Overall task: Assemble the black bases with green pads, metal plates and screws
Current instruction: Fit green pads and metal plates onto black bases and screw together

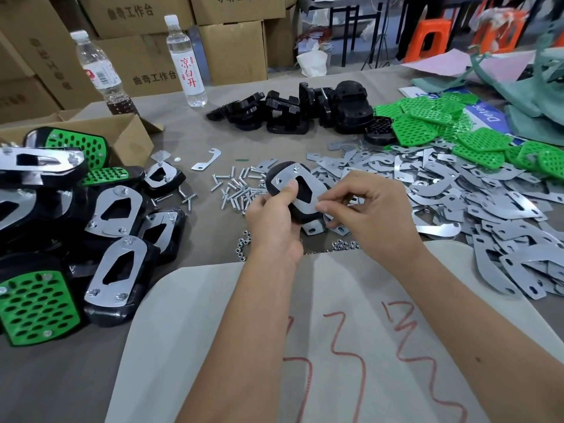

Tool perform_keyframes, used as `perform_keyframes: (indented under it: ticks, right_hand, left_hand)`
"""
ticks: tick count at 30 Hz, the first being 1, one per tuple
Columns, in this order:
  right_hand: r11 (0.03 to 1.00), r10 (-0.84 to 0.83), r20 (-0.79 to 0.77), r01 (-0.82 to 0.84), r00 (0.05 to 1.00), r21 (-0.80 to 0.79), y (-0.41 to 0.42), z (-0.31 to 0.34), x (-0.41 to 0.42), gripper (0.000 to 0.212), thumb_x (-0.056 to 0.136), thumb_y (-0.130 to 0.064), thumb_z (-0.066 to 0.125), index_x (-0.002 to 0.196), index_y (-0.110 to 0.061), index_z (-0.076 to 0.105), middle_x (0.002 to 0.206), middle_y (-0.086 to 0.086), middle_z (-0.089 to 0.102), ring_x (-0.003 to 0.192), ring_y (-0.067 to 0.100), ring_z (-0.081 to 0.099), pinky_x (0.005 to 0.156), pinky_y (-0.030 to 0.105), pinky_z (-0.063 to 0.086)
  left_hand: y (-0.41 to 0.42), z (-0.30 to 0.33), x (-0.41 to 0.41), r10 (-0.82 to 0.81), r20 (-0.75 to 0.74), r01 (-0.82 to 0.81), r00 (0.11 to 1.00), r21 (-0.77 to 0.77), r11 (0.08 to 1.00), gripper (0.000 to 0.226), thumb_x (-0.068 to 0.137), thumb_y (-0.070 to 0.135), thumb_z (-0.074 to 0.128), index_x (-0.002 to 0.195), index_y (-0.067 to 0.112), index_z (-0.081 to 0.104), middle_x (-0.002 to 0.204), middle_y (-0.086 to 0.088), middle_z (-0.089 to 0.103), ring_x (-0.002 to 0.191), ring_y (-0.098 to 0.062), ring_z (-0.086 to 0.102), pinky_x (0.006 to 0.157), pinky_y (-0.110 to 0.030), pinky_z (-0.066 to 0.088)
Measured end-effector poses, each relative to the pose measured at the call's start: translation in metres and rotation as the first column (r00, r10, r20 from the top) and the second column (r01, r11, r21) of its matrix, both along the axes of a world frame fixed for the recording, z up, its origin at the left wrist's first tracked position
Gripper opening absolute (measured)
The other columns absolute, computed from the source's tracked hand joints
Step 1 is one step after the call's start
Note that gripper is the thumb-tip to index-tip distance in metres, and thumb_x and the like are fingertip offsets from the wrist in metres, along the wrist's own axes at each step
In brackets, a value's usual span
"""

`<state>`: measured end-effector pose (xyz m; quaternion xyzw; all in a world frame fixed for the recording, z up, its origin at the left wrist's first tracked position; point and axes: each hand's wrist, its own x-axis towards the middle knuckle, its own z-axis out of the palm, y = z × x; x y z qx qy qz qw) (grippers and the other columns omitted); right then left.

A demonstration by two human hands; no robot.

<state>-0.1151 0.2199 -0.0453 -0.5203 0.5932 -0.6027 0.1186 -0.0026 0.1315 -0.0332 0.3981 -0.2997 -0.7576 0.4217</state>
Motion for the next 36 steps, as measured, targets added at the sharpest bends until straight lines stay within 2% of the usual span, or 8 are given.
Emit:
perform_keyframes:
  ticks: [3, 6, 12, 18, 21, 27, 32, 36]
  right_hand:
    - [1.0, -0.01, -0.068, 0.01, 0.998, 0.011, 0.0, 0.0, -0.001, 0.004, 0.086, -0.004, 0.082, 0.087, -0.008, 0.081, 0.082, 0.001, 0.067, 0.064, 0.024, 0.068, 0.058, 0.047, 0.062]
    - [1.0, 0.017, -0.17, -0.014, 0.985, 0.018, 0.0, 0.0, -0.002, 0.005, 0.091, -0.003, 0.078, 0.09, -0.006, 0.081, 0.087, 0.005, 0.067, 0.064, 0.025, 0.069, 0.058, 0.045, 0.061]
    - [0.999, 0.053, -0.313, -0.046, 0.948, 0.029, 0.0, 0.003, -0.001, 0.012, 0.092, 0.001, 0.075, 0.094, -0.009, 0.082, 0.089, 0.003, 0.065, 0.067, 0.02, 0.067, 0.059, 0.035, 0.062]
    - [0.993, 0.114, -0.242, -0.101, 0.964, 0.064, 0.005, 0.008, -0.003, 0.015, 0.09, 0.006, 0.075, 0.095, -0.006, 0.083, 0.089, 0.003, 0.065, 0.066, 0.019, 0.067, 0.066, 0.032, 0.063]
    - [0.991, 0.124, -0.186, -0.114, 0.975, 0.063, 0.007, 0.009, -0.003, 0.016, 0.088, 0.008, 0.076, 0.095, -0.004, 0.082, 0.089, 0.004, 0.067, 0.066, 0.019, 0.068, 0.067, 0.025, 0.06]
    - [0.994, 0.093, -0.058, -0.089, 0.994, 0.064, 0.005, 0.007, -0.003, 0.014, 0.082, 0.0, 0.085, 0.092, -0.009, 0.083, 0.082, 0.008, 0.064, 0.069, 0.028, 0.06, 0.059, 0.046, 0.055]
    - [1.0, 0.001, -0.032, 0.0, 0.999, 0.024, 0.002, 0.0, -0.001, 0.011, 0.077, -0.015, 0.092, 0.084, -0.016, 0.083, 0.078, 0.001, 0.066, 0.07, 0.028, 0.057, 0.058, 0.042, 0.05]
    - [0.999, 0.013, -0.042, -0.012, 0.999, 0.034, 0.0, -0.003, 0.0, 0.01, 0.083, -0.013, 0.087, 0.09, -0.018, 0.084, 0.08, -0.002, 0.068, 0.074, 0.022, 0.063, 0.059, 0.043, 0.055]
  left_hand:
    - [-0.001, -0.001, -0.002, 0.042, 0.051, -0.037, 0.998, -0.096, 0.995, 0.02, 0.092, 0.003, 0.073, 0.097, 0.008, 0.054, 0.092, -0.015, 0.07, 0.08, -0.03, 0.069, 0.087, -0.059, 0.059]
    - [-0.001, -0.002, -0.002, 0.081, 0.106, -0.06, 0.991, -0.184, 0.981, 0.021, 0.09, 0.007, 0.076, 0.098, 0.006, 0.057, 0.098, -0.018, 0.07, 0.088, -0.035, 0.069, 0.096, -0.065, 0.055]
    - [-0.001, -0.002, -0.001, 0.126, 0.137, -0.086, 0.982, -0.266, 0.96, 0.032, 0.084, 0.013, 0.077, 0.098, -0.007, 0.056, 0.089, -0.017, 0.066, 0.079, -0.028, 0.061, 0.087, -0.067, 0.055]
    - [-0.002, -0.005, -0.001, 0.095, 0.143, -0.061, 0.985, -0.226, 0.972, 0.02, 0.087, 0.007, 0.075, 0.087, 0.008, 0.055, 0.087, -0.016, 0.062, 0.078, -0.029, 0.059, 0.086, -0.065, 0.056]
    - [-0.005, -0.008, -0.003, 0.075, 0.137, -0.048, 0.988, -0.191, 0.98, 0.026, 0.086, 0.006, 0.076, 0.082, 0.011, 0.051, 0.084, -0.014, 0.058, 0.077, -0.028, 0.056, 0.079, -0.052, 0.054]
    - [-0.003, -0.006, -0.004, 0.069, 0.13, -0.041, 0.989, -0.212, 0.976, 0.022, 0.088, 0.006, 0.076, 0.082, 0.01, 0.055, 0.086, -0.016, 0.068, 0.076, -0.029, 0.066, 0.084, -0.062, 0.058]
    - [-0.003, -0.007, -0.005, 0.093, 0.074, -0.08, 0.993, -0.16, 0.984, 0.022, 0.089, 0.003, 0.075, 0.081, 0.011, 0.056, 0.074, -0.008, 0.071, 0.067, -0.026, 0.069, 0.065, -0.04, 0.059]
    - [-0.002, -0.005, -0.004, 0.094, 0.034, -0.09, 0.995, -0.096, 0.991, 0.017, 0.09, 0.002, 0.074, 0.089, 0.007, 0.058, 0.084, -0.016, 0.071, 0.072, -0.031, 0.07, 0.073, -0.05, 0.061]
